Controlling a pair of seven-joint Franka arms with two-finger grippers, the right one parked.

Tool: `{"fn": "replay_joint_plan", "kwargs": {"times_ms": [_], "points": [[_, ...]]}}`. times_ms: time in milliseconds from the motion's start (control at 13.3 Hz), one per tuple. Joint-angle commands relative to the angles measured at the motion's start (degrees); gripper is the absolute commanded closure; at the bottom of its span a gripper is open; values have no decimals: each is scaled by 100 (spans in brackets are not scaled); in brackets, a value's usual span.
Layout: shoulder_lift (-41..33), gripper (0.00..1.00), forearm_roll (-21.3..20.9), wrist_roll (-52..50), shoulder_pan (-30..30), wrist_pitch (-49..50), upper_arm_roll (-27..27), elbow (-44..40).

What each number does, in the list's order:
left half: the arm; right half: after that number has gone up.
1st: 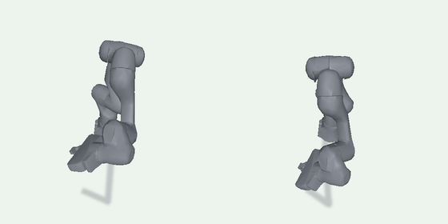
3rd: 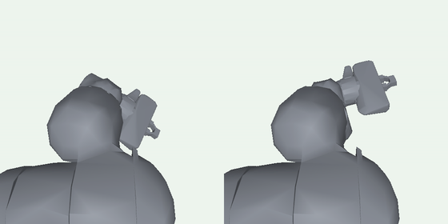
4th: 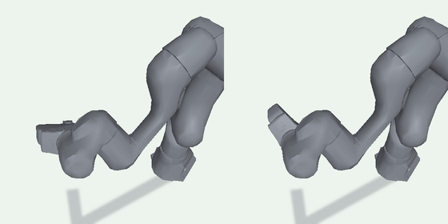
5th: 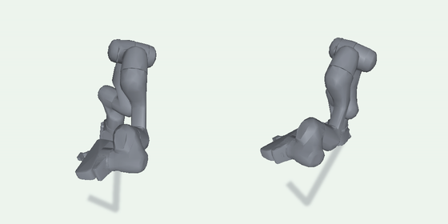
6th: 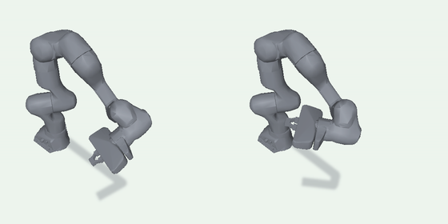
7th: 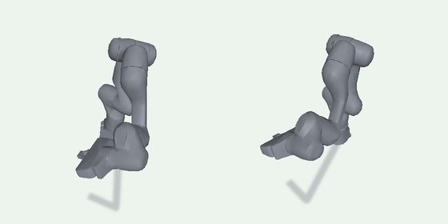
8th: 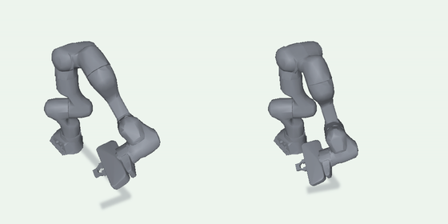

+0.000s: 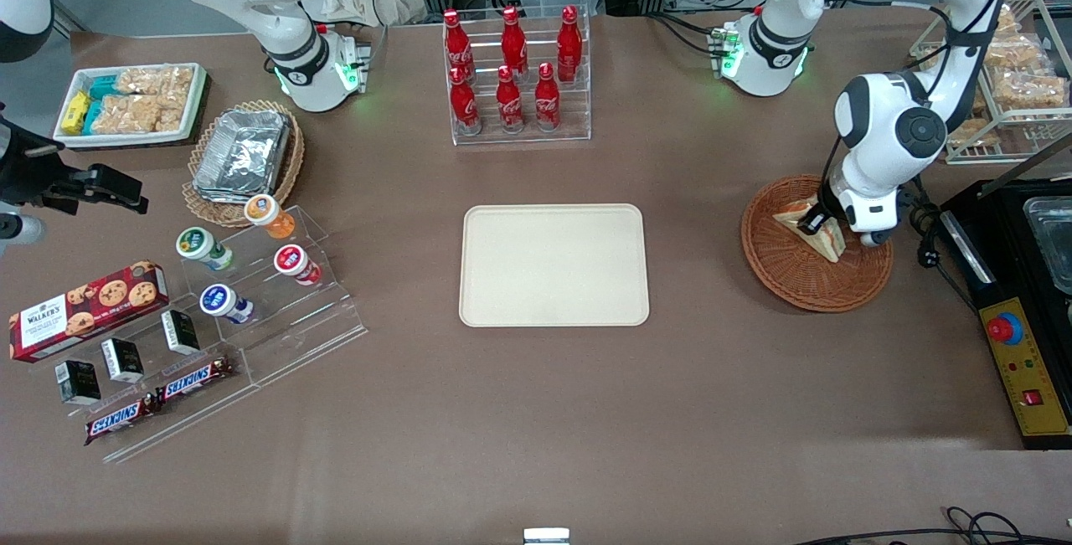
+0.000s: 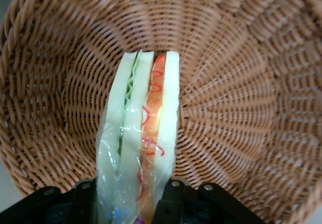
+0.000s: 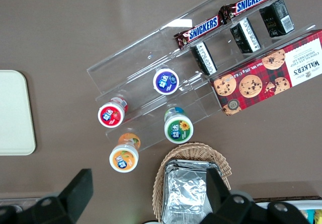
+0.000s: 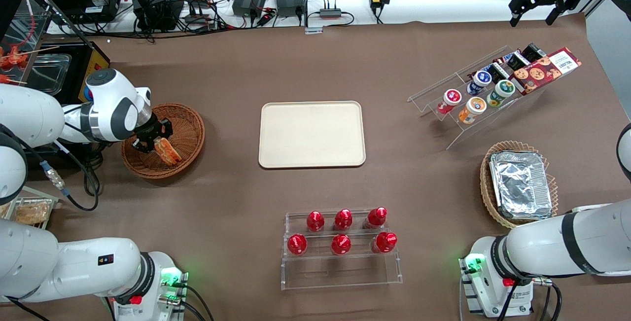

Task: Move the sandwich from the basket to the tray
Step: 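Lift the sandwich up out of the basket with the left gripper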

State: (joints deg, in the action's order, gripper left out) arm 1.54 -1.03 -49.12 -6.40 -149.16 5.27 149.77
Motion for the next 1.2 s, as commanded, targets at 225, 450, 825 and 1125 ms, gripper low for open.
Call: {"fn": "replay_joint_plan", "kwargs": {"times_ms": [225,450,825,1125], "points": [[-1532,100,-117,1252,-10,3203,44,-1350],[-1377,100,14,2009,182,4804,71,-3070],[-1261,100,593,2390,1402,5055,264,-3806],[-867,100,929,2416,2299,4739,387,-3797]]}}
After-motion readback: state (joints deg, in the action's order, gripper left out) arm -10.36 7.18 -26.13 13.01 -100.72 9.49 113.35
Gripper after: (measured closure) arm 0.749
